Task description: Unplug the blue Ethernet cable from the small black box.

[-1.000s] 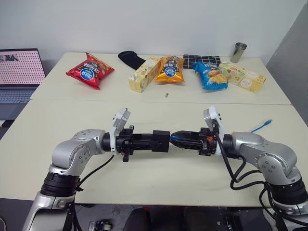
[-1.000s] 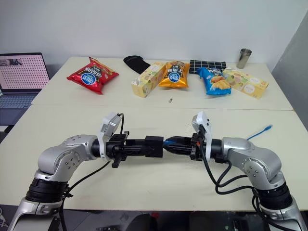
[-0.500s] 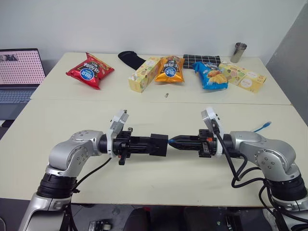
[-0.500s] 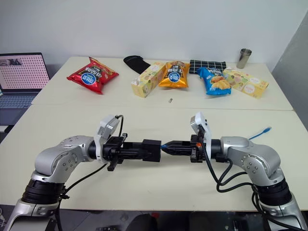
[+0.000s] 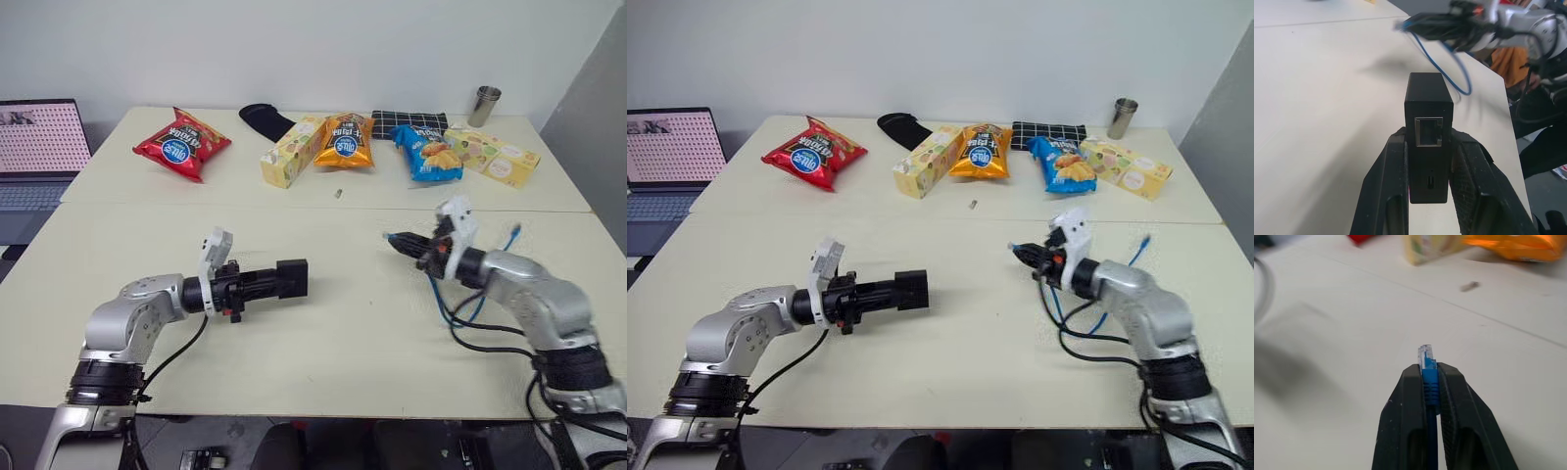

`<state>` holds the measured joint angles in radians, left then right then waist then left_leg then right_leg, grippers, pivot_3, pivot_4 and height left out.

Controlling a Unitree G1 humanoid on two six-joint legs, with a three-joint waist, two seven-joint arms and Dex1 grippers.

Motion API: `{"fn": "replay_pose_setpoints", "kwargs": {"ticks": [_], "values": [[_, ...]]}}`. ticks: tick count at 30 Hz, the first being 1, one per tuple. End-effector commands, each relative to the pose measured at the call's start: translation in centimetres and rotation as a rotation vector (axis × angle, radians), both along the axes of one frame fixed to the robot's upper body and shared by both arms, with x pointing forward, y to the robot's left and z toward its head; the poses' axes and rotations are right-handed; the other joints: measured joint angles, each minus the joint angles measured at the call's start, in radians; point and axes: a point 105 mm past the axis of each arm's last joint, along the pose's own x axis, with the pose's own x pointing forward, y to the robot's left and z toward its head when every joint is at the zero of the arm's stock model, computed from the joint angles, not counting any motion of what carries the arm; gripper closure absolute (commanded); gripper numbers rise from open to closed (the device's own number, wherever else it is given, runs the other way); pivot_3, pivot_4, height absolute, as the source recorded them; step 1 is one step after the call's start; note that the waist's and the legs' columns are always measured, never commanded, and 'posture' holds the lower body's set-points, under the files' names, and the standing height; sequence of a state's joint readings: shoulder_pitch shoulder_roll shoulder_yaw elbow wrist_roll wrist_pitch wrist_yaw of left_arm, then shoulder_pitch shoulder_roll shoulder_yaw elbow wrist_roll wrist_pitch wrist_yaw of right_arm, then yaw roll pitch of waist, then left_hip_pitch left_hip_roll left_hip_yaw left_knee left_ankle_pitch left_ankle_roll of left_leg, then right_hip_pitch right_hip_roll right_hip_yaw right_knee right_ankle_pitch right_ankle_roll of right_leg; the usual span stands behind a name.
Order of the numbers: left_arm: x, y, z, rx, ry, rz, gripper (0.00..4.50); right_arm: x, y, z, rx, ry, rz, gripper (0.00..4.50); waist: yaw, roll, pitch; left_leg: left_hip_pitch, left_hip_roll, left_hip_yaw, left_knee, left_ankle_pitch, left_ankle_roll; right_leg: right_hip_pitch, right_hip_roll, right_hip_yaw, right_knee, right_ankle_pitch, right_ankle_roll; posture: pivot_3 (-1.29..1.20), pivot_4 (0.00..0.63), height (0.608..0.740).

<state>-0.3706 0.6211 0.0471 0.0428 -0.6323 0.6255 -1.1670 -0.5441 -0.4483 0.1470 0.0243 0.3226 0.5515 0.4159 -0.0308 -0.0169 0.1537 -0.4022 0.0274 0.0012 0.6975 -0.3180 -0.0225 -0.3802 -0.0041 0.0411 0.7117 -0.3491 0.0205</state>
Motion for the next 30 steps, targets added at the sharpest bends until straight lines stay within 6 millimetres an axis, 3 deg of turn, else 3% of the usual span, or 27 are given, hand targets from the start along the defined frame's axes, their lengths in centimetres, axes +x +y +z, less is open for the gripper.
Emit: {"fn": "replay_pose_setpoints", "kwargs": {"ticks": [1, 5, 10, 15, 18, 20, 29, 30], "values": [[0.8, -0.4, 1.3, 0.051, -0.125, 0.033, 3.72, 2.3, -1.1, 1.0, -0.029, -0.122, -0.146, 3.72, 0.001, 0.000, 0.000, 0.000, 0.000, 0.000, 0.000, 0.000, 0.000, 0.000, 0.000, 0.000, 0.001, 0.000, 0.000, 0.00, 0.150, 0.740], [1.9, -0.2, 0.7, 0.087, -0.171, 0.121, 3.72, 3.0, -1.6, 1.2, -0.019, -0.162, -0.187, 2.99, -0.001, 0.000, 0.000, 0.000, 0.001, 0.000, -0.001, 0.000, 0.000, -0.001, 0.000, -0.001, 0.001, 0.000, 0.000, 0.00, 0.150, 0.740], [3.9, 0.8, 0.7, 0.121, -0.242, 0.277, 3.72, 1.6, -1.0, 3.4, 0.027, -0.212, -0.072, 1.81, -0.001, 0.000, 0.000, 0.000, 0.001, 0.001, -0.001, 0.000, 0.000, -0.001, 0.000, 0.000, 0.001, 0.000, 0.000, 0.00, 0.150, 0.740], [7.3, 2.6, 1.0, 0.190, -0.418, 0.545, 3.72, -5.8, 3.6, 5.0, 0.074, -0.136, 0.435, 0.79, 0.005, 0.000, 0.000, 0.000, 0.001, 0.000, -0.001, 0.000, 0.000, -0.001, 0.000, -0.001, 0.001, 0.000, 0.000, 0.00, 0.150, 0.740], [8.5, 3.2, 0.5, 0.190, -0.465, 0.654, 3.72, -9.8, 5.0, 5.4, 0.070, -0.087, 0.637, 0.79, 0.004, 0.000, 0.000, 0.000, 0.001, 0.000, -0.001, 0.000, 0.000, -0.001, 0.000, -0.001, 0.000, 0.000, 0.000, 0.00, 0.150, 0.740], [8.9, 3.3, -0.4, 0.202, -0.470, 0.700, 3.72, -10.6, 5.2, 5.4, 0.054, -0.074, 0.662, 0.79, 0.004, -0.001, -0.001, 0.000, 0.001, 0.000, 0.000, 0.000, 0.000, -0.001, 0.000, -0.002, 0.000, 0.000, 0.000, 0.00, 0.150, 0.740], [9.6, 4.0, -3.9, 0.168, -0.364, 0.810, 3.72, -9.2, 4.8, 4.7, -0.049, -0.092, 0.575, 0.79, 0.004, -0.001, 0.000, 0.000, 0.000, 0.000, 0.000, 0.000, 0.000, 0.000, -0.001, -0.001, 0.000, 0.000, 0.000, 0.00, 0.150, 0.740], [9.5, 4.1, -4.3, 0.165, -0.345, 0.805, 3.37, -9.1, 4.8, 4.7, -0.048, -0.093, 0.571, 0.77, 0.004, -0.002, 0.000, 0.000, 0.000, 0.000, 0.000, 0.000, 0.000, 0.000, -0.001, -0.001, 0.000, 0.000, 0.000, 0.00, 0.150, 0.740]]}}
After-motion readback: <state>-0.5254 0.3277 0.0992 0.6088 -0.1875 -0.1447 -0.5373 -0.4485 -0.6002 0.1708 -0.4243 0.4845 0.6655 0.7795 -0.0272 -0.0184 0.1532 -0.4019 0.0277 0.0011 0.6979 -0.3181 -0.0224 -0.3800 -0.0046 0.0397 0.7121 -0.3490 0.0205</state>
